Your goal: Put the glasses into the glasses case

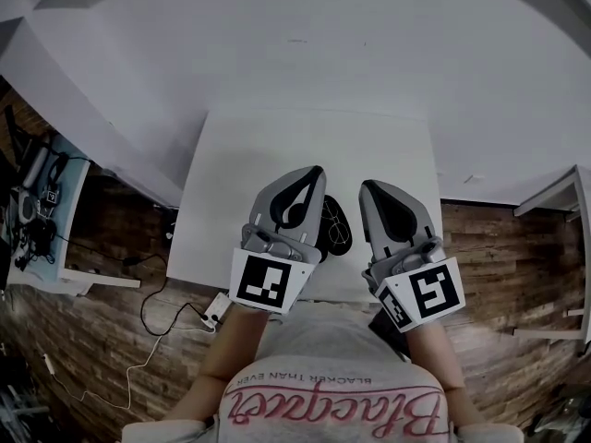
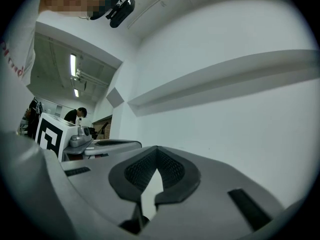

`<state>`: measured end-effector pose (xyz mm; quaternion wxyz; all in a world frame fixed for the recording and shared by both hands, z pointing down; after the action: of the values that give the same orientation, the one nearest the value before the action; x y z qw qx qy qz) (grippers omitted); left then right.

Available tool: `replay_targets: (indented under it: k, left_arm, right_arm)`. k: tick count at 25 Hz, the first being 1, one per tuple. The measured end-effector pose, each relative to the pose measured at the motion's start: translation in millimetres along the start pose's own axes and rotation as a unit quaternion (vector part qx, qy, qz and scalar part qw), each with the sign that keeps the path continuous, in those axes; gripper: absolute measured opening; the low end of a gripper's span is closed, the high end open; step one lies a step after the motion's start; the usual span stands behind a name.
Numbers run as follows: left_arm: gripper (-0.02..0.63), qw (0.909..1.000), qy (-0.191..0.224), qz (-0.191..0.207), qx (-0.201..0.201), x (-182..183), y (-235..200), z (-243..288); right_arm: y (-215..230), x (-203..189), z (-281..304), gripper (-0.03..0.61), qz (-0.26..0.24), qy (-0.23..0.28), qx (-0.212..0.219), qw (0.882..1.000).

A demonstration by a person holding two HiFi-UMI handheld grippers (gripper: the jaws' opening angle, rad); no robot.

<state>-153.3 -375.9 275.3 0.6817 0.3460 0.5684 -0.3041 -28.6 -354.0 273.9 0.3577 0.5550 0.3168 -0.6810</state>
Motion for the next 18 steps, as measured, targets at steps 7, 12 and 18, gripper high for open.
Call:
replay_targets:
  k: [7, 12, 18]
  left_arm:
    - [0.005, 0.9999, -0.003, -0.01, 0.001, -4.0, -0.6, 3.7]
    - [0.005, 0.9999, -0.002, -0.01, 0.005, -7.1, -4.4, 5.1]
    - [0.005, 0.9999, -0.004, -0.012, -0.001, -8.3, 0.3, 8.4]
  right_arm:
    - [4.9, -4.4, 0.0, 0.009, -0.027, -0.028, -0.019, 0.999]
    - [11.6, -5.7, -3.0, 0.009, -0.024, -0.027, -0.023, 0.999]
    - [14.4, -5.2, -4.1, 0.009, -0.033, -0.027, -0.026, 0.999]
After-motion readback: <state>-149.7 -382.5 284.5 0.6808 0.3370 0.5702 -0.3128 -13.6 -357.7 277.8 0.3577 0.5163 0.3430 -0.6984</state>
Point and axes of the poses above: the fingertips, and each gripper's own axes: z forward along the fingers, y to its right, x out of its top, the point moved 6 cm from there along -z, backward along the fingers, and after that the axes turned 15 degrees about -y, right-handed, at the moved point
